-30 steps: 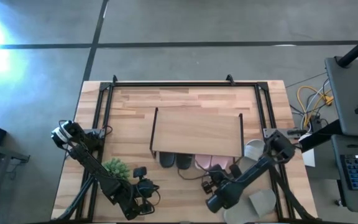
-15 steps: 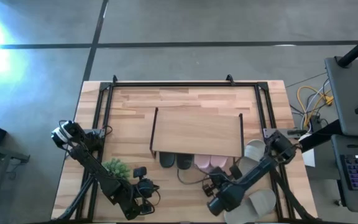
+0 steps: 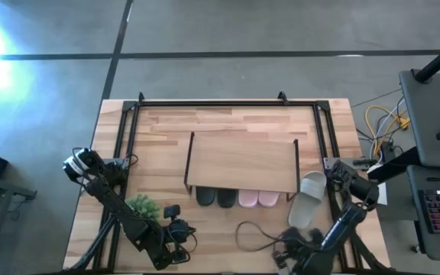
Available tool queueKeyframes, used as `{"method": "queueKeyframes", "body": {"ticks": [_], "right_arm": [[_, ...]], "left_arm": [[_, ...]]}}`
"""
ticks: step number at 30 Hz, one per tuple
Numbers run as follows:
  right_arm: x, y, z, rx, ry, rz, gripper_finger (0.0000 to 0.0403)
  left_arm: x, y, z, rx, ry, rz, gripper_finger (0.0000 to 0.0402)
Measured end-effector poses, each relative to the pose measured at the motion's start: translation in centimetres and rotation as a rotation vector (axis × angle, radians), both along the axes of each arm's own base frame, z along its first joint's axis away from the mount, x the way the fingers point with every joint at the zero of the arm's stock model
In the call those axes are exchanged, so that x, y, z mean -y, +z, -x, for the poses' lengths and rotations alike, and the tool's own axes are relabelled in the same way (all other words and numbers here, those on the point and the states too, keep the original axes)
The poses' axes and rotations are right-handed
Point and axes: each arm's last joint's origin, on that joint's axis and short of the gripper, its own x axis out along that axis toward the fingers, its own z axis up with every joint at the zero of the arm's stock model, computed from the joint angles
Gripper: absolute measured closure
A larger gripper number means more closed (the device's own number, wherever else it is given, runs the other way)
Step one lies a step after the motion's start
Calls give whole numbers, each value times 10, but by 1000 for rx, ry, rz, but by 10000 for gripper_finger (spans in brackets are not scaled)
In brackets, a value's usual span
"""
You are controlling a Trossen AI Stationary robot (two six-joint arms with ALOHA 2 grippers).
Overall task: Pick and place slides into the shelf
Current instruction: Put the bottom gray slide on the shelf
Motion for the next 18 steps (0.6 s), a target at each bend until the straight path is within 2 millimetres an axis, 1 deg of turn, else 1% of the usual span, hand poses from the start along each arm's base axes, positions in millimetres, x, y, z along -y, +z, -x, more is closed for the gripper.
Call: {"method": "queueKeyframes", "body": {"ticks": [2,5,8,11,18], "right_arm": [[1,2,15,-227,-92,-36,390],[-2,15,31,-356,-75,-10,390],[-5,24,38,-329,-3,-21,389],[-1,35,40,-282,9,-17,378],[11,56,41,-196,24,-34,308]], "left_arm": [[0,0,0,0,0,0,402],[0,0,0,1,3,-2,402],[-2,0,-2,2,8,-5,402],[-3,0,-3,3,13,-5,402],[-5,0,-6,7,23,-2,402]]}}
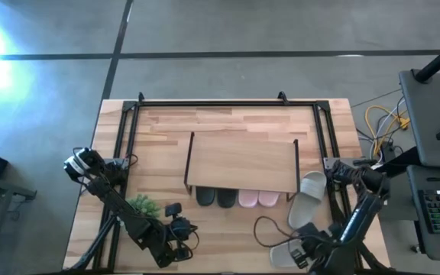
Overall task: Pick and place slides into the shelf
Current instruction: Put the bottom gray slide on the shelf
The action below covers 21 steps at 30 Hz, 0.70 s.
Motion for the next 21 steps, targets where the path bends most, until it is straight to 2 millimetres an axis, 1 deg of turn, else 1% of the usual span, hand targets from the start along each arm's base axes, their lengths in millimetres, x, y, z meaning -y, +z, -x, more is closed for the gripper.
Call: {"method": "queueKeyframes", "body": {"ticks": [6,9,11,13,17,21], "right_arm": [[13,22,6,63,-72,-46,251],[11,26,5,34,-129,-146,233],[6,23,-2,26,-138,-233,225],[2,15,-11,-7,-136,-277,221],[1,-4,-22,-92,-131,-243,221],[5,-12,-26,-190,-151,-218,222]], "left_arm": [[-2,0,-2,0,7,0,402],[-2,0,-2,1,8,1,402],[-2,0,-2,1,9,0,402],[-2,0,-2,1,9,0,402],[-2,0,-2,1,8,-1,402],[-2,0,-2,1,8,0,402]]}}
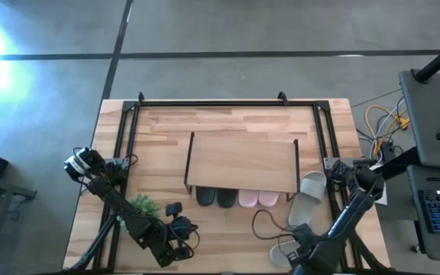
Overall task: Pick and place slides into the shelf
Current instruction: Put the bottom gray slide on the shelf
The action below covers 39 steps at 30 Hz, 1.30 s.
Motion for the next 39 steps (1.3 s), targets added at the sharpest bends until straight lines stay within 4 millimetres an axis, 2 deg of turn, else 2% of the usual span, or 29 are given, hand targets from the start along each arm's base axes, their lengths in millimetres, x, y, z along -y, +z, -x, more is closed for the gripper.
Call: {"method": "queueKeyframes", "body": {"ticks": [11,20,28,35,39], "right_arm": [[5,-10,-15,-14,-26,-6,215],[8,-30,-10,-71,-66,-14,215],[15,-37,-5,-127,-30,13,216],[12,-41,-7,-107,-44,-30,216],[13,-47,-1,-132,-44,-5,216]], "left_arm": [[0,0,0,1,4,5,402],[0,0,0,1,4,5,402],[0,0,0,1,3,5,402],[0,0,0,1,4,5,402],[0,0,0,1,3,5,402]]}}
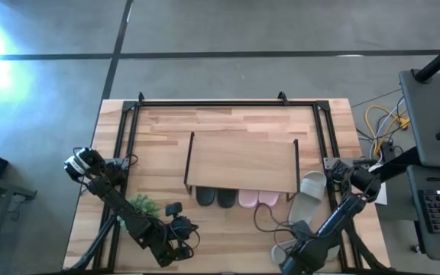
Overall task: Pick and place slides into the shelf
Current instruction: Put the bottom gray slide on the shelf
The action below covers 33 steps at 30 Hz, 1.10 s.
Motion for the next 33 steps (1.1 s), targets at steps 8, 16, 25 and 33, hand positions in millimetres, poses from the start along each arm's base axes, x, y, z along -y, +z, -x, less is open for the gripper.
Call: {"method": "queueKeyframes", "body": {"ticks": [8,16,25,33], "right_arm": [[-2,-4,9,-58,23,-27,238],[-5,-1,10,-50,44,-34,365],[-17,22,9,114,157,-59,390],[-19,123,4,822,346,146,391]], "left_arm": [[0,0,0,-1,0,-1,402],[0,0,0,-2,-5,-7,402],[0,0,0,-3,-5,-8,402],[0,0,0,-2,-5,-8,402]]}}
